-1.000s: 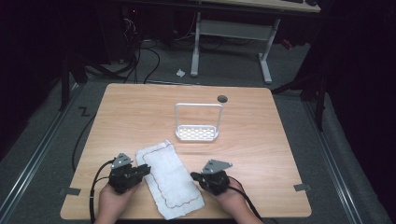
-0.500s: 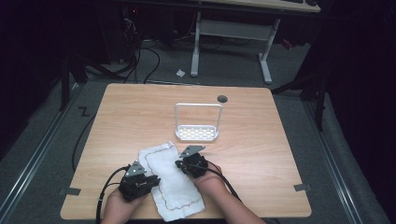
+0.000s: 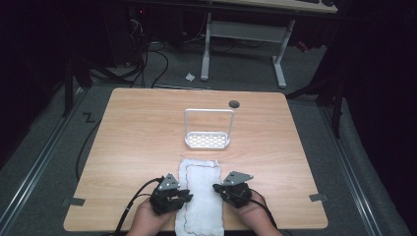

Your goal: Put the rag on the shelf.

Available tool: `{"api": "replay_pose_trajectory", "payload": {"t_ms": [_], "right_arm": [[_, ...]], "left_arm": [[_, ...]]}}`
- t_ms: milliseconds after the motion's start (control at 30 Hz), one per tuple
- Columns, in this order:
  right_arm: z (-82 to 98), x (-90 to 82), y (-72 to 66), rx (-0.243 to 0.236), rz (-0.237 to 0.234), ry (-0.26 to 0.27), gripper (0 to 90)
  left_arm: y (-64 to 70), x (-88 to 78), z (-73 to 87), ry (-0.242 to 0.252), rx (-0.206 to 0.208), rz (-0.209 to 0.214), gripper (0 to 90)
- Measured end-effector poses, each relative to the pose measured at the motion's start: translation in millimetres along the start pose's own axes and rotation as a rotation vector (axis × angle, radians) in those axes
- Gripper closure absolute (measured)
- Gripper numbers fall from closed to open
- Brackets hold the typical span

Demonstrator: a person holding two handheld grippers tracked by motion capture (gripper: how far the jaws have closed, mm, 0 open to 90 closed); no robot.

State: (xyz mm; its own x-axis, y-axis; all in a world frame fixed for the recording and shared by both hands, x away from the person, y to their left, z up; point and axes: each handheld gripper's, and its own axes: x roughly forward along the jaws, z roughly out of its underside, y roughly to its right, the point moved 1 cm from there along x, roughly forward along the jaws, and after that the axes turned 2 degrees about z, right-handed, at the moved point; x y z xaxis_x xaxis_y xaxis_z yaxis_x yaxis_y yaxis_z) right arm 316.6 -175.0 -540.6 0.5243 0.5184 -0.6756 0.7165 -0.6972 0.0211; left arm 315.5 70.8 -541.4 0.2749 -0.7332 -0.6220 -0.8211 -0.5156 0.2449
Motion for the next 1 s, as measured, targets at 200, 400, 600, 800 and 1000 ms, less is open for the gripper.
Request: {"api": "replay_pose_trajectory", "payload": {"t_ms": [200, 400, 600, 800, 1000], "right_arm": [[6.4, -5.4, 4.6, 0.030, -0.011, 0.008, 89.8], [4.0, -3.2, 8.9, 0.017, -0.002, 0.005, 89.8], [4.8, -4.2, 11.3, 0.026, -0.004, 0.002, 89.7], [0.0, -7.5, 13.3, 0.054, 0.001, 0.048, 78.8], [-23.1, 7.1, 45.2, 0.200, 0.101, 0.080, 64.9]], "left_arm": [[-7.0, -7.2, -5.0, 0.057, 0.037, -0.079, 62.1], [-50.6, 6.7, -34.1, 0.110, -0.044, -0.233, 50.6], [-68.1, 36.6, -54.4, 0.044, -0.104, -0.273, 55.2], [-65.5, 36.4, -50.2, 0.065, -0.132, -0.240, 75.0], [-65.2, 37.0, -46.5, 0.092, -0.142, -0.222, 81.4]]}}
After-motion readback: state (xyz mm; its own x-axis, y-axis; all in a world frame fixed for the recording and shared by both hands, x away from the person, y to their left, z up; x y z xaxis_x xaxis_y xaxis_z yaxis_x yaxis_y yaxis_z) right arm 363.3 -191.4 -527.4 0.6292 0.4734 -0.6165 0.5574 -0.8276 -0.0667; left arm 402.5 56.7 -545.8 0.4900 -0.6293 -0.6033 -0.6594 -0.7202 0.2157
